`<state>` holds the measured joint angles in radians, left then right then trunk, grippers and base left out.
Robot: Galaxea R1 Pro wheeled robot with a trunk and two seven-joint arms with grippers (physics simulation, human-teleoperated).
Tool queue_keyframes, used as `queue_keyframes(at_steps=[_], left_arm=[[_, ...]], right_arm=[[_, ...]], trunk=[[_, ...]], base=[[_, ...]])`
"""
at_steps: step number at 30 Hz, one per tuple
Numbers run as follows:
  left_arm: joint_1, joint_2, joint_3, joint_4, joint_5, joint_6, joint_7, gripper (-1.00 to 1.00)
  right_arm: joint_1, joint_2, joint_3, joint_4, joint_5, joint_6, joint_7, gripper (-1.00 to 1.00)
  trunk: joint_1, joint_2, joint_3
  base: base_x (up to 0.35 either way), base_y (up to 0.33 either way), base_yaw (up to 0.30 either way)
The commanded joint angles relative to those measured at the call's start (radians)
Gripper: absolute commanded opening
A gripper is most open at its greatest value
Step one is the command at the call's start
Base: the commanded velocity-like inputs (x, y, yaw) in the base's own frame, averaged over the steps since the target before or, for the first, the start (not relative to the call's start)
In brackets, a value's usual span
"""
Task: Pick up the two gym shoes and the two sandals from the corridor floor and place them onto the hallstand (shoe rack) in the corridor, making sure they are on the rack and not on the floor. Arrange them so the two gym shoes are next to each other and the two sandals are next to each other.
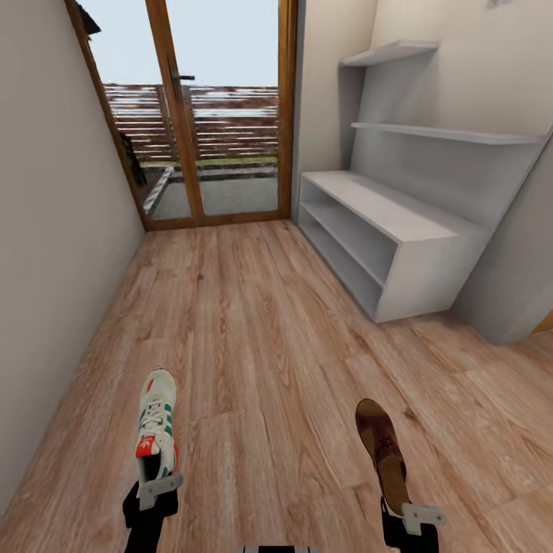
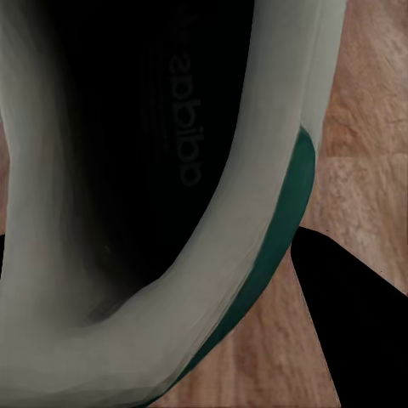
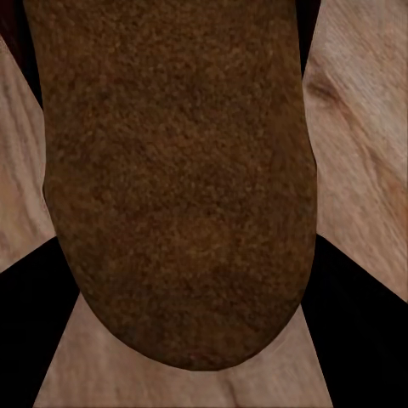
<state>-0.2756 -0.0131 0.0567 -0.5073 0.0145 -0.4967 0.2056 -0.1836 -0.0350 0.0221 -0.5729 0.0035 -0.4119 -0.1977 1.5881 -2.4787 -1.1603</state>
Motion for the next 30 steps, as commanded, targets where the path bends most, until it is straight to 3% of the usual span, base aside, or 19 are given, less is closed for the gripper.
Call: queue_keyframes(at_steps=[1, 30], left_arm=[[-0.001, -0.001, 0.003, 0.000, 0.001, -0.003, -0.003, -1.00], [-0.001, -0.001, 0.003, 0.000, 0.001, -0.003, -0.002, -1.00]], right_arm=[[0.000, 0.000, 0.002, 0.000, 0.001, -0.002, -0.005, -1.00], [0.000, 0.000, 0.002, 0.001, 0.003, -0.002, -0.005, -1.00]], trunk=[[0.000, 0.000, 0.000], [0.000, 0.000, 0.027]], base=[[0.338, 0.000, 0.049], [0.338, 0.049, 0.185]])
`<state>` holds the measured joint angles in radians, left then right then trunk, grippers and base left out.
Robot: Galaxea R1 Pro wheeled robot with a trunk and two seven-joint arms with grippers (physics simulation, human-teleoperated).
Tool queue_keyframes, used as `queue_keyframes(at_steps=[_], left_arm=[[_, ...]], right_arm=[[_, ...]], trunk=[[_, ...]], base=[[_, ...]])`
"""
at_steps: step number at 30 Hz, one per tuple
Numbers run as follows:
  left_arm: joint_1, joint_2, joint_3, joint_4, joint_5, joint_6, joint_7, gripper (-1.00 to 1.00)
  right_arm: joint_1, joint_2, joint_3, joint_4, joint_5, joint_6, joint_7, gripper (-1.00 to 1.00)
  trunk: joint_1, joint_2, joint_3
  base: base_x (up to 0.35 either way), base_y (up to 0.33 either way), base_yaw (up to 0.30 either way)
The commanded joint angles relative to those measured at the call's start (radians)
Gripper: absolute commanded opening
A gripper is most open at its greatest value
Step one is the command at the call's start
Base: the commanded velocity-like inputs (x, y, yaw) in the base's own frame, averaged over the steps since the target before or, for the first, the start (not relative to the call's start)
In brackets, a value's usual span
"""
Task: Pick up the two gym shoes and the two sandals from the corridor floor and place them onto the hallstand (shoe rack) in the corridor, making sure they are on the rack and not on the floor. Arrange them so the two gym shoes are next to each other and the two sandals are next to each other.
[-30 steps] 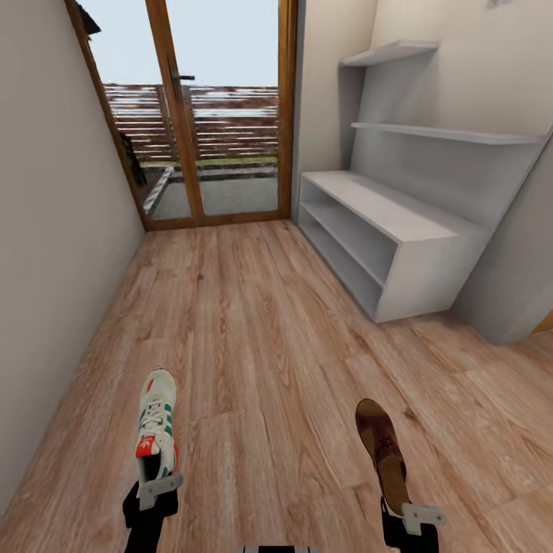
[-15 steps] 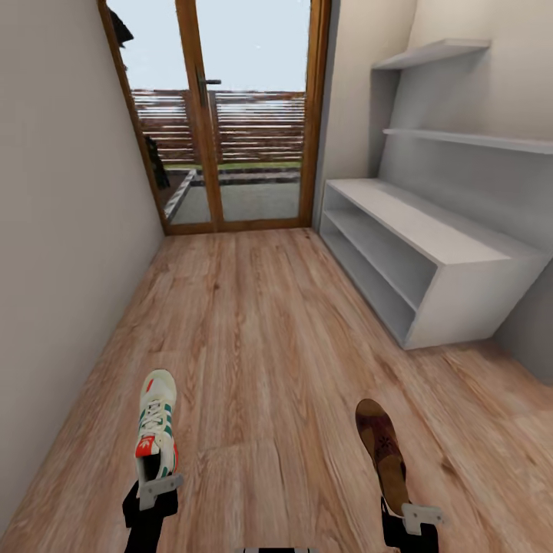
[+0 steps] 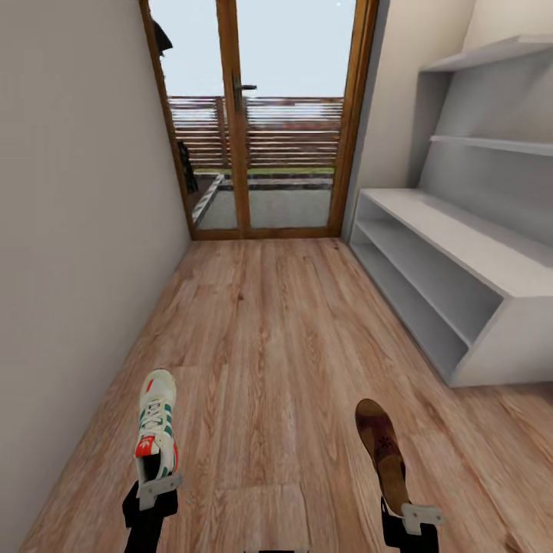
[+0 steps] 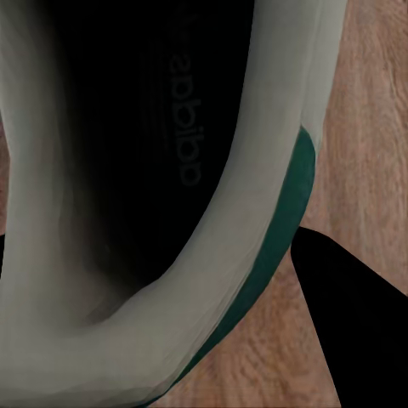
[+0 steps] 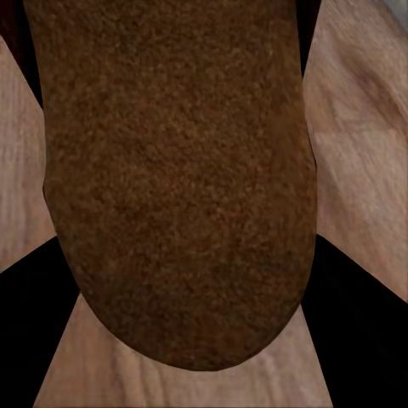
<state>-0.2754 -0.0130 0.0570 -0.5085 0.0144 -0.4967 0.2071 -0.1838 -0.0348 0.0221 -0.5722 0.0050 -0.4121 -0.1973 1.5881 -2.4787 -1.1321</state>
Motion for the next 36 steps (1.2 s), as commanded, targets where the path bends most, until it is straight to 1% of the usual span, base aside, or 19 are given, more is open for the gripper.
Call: queue_keyframes(at_steps=[1, 10, 36], left_arm=[[-0.001, -0.001, 0.003, 0.001, 0.001, -0.003, -0.003, -1.00], [-0.001, -0.001, 0.003, 0.001, 0.001, -0.003, -0.003, -1.00], [-0.001, -0.001, 0.003, -0.001, 0.001, -0.005, -0.003, -1.00]], right_arm=[[0.000, -0.001, 0.002, 0.000, 0.001, -0.002, -0.005, -1.00], [0.000, -0.001, 0.002, 0.001, 0.001, -0.002, -0.005, -1.00], [0.000, -0.002, 0.002, 0.002, 0.000, -0.002, -0.007, -1.00]], trunk=[[0.000, 0.000, 0.000], [0.000, 0.000, 0.008], [0.000, 0.000, 0.008]], base=[[0.338, 0.093, 0.197], [0.338, 0.037, 0.157], [0.339, 0.000, 0.004]])
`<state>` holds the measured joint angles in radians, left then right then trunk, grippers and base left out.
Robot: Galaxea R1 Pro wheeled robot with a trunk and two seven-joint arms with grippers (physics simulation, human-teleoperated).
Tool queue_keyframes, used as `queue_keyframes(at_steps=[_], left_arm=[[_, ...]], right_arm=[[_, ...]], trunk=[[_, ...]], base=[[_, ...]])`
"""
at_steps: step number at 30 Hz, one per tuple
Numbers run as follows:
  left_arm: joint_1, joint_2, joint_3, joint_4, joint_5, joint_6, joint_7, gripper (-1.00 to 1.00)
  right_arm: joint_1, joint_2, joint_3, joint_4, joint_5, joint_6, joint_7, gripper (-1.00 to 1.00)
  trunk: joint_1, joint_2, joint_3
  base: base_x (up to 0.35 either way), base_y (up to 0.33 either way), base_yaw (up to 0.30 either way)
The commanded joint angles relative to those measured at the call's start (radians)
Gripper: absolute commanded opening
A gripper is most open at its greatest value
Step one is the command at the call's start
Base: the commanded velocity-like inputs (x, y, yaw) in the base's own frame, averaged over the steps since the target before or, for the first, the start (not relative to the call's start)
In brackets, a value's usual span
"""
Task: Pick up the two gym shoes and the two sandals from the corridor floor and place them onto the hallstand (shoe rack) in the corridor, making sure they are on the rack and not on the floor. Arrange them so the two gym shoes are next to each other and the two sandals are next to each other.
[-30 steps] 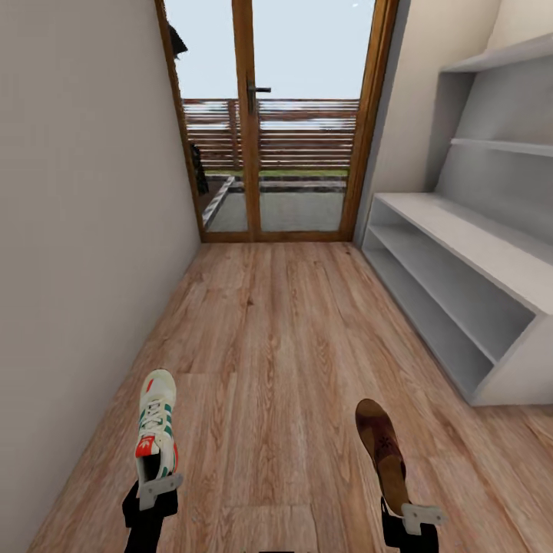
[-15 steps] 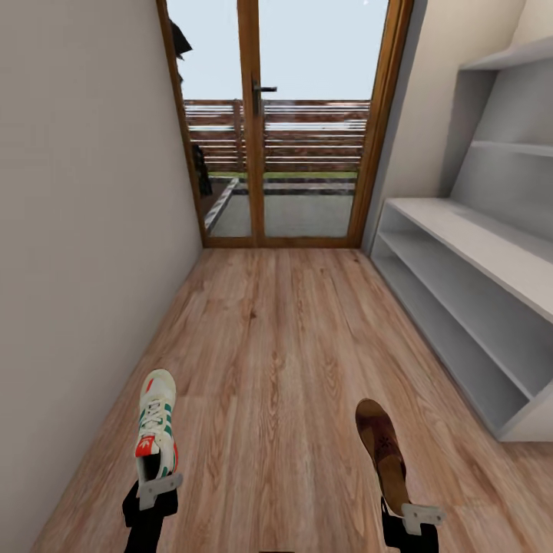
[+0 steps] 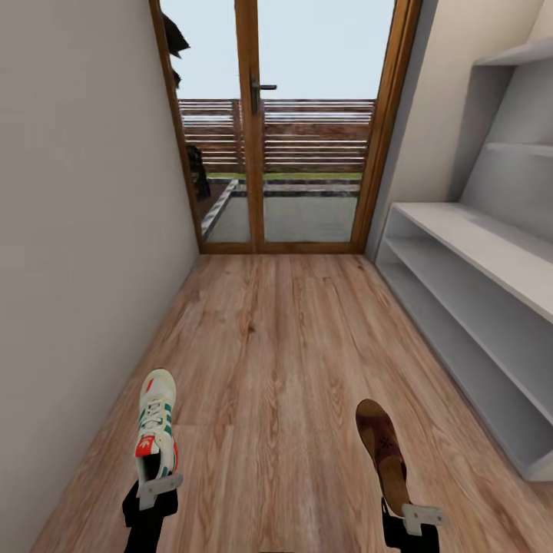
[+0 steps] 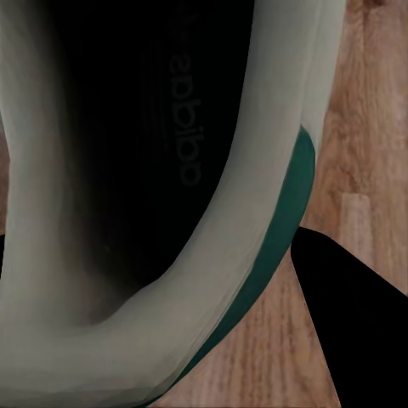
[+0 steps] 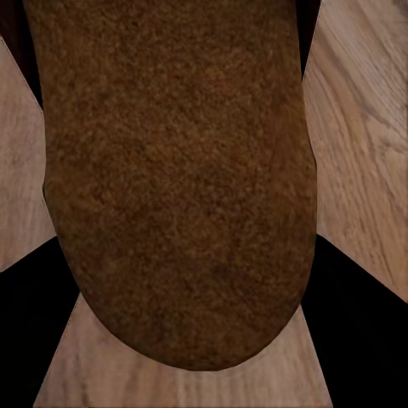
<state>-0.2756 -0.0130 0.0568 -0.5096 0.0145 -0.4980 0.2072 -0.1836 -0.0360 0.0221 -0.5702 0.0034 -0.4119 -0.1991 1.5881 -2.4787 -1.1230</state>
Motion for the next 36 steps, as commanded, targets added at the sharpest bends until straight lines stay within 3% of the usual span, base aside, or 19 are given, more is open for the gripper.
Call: queue_keyframes(at_steps=[1, 36], left_arm=[[0.000, -0.001, 0.003, 0.000, 0.001, -0.003, -0.003, -1.00], [0.000, -0.001, 0.003, 0.003, 0.001, -0.004, -0.005, -1.00]], right_arm=[[-0.001, -0.001, 0.002, 0.001, 0.001, -0.002, -0.005, -1.00], [-0.001, 0.000, 0.002, 0.016, 0.001, -0.002, -0.004, -1.00]], trunk=[[0.000, 0.000, -0.001], [0.000, 0.000, -0.001]], base=[[0.339, 0.000, 0.000], [0.339, 0.000, 0.000]])
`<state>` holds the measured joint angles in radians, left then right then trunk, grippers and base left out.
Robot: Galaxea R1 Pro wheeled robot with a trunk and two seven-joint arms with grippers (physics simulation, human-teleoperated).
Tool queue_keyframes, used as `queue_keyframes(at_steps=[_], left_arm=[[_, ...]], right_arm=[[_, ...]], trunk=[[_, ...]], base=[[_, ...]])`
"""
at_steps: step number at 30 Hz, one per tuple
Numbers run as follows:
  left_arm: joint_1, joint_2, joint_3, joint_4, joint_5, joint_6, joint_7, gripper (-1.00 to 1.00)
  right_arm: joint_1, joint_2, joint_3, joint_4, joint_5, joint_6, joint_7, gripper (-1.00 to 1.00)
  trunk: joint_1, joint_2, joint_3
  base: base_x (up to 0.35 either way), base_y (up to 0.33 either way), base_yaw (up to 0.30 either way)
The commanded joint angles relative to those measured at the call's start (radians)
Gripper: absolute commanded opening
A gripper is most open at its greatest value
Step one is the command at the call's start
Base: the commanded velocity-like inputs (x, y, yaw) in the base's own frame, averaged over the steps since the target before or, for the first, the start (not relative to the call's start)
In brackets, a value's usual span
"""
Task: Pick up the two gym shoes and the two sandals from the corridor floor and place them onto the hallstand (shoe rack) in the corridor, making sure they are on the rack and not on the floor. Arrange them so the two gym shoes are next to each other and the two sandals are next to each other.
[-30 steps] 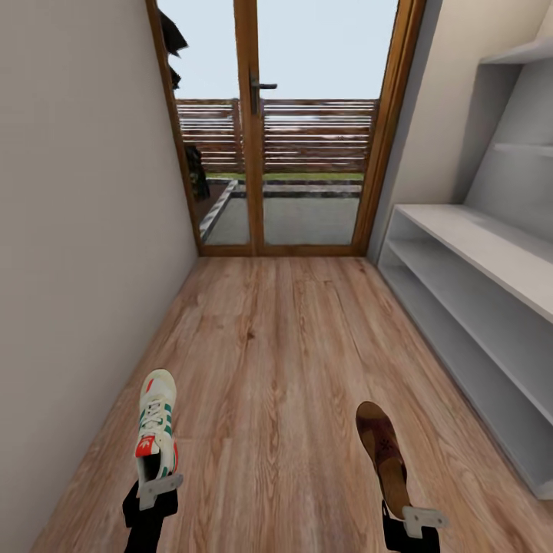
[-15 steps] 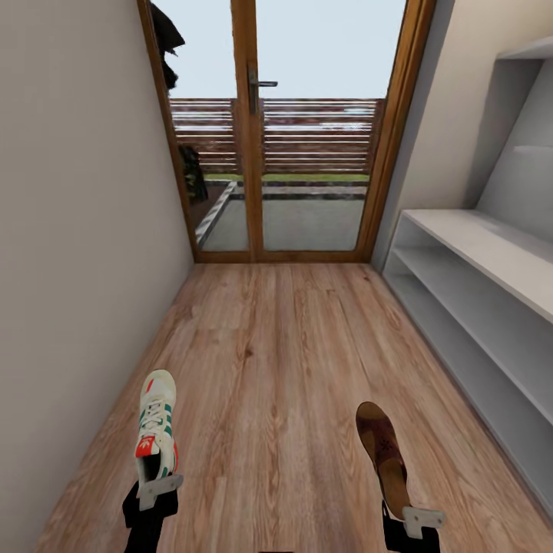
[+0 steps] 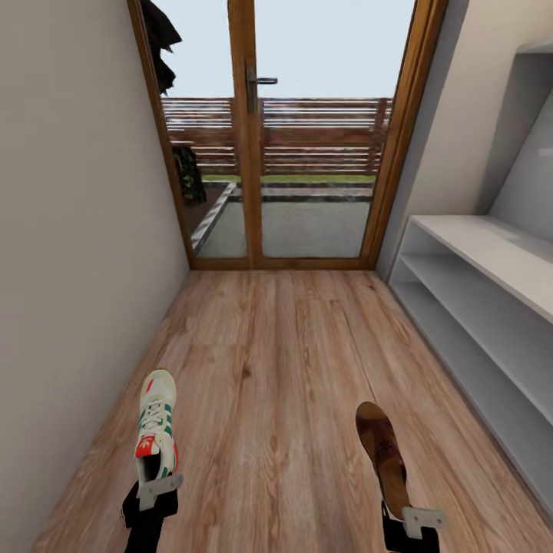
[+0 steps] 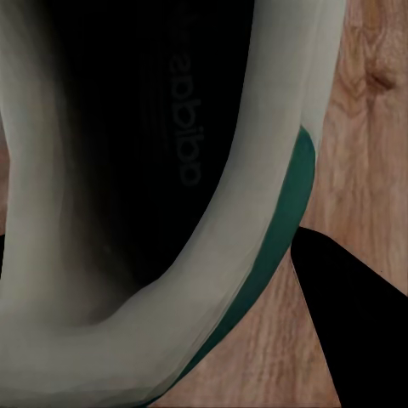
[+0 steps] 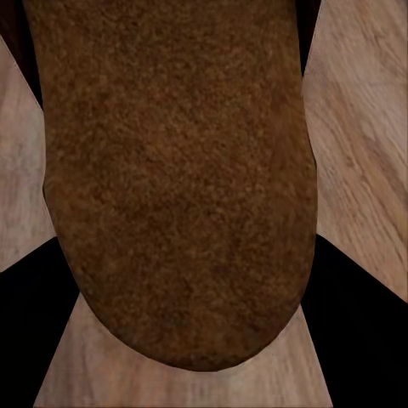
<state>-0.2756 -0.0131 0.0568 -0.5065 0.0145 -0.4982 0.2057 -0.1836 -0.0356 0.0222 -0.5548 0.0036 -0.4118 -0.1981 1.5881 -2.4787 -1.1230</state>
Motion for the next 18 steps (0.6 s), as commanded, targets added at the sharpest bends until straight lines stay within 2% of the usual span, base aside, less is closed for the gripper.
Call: queue_keyframes(at_steps=[1, 18], left_arm=[[0.000, -0.001, 0.003, 0.000, 0.001, -0.003, -0.003, -1.00], [0.000, -0.001, 0.003, 0.002, 0.001, -0.003, -0.006, -1.00]], right_arm=[[-0.001, 0.001, 0.002, 0.000, 0.001, -0.002, -0.004, -1.00], [-0.001, 0.002, 0.002, 0.001, 0.000, -0.002, -0.004, -1.00]], trunk=[[0.000, 0.000, -0.001], [0.000, 0.000, -0.001]], base=[[0.339, 0.000, 0.000], [0.339, 0.000, -0.004]])
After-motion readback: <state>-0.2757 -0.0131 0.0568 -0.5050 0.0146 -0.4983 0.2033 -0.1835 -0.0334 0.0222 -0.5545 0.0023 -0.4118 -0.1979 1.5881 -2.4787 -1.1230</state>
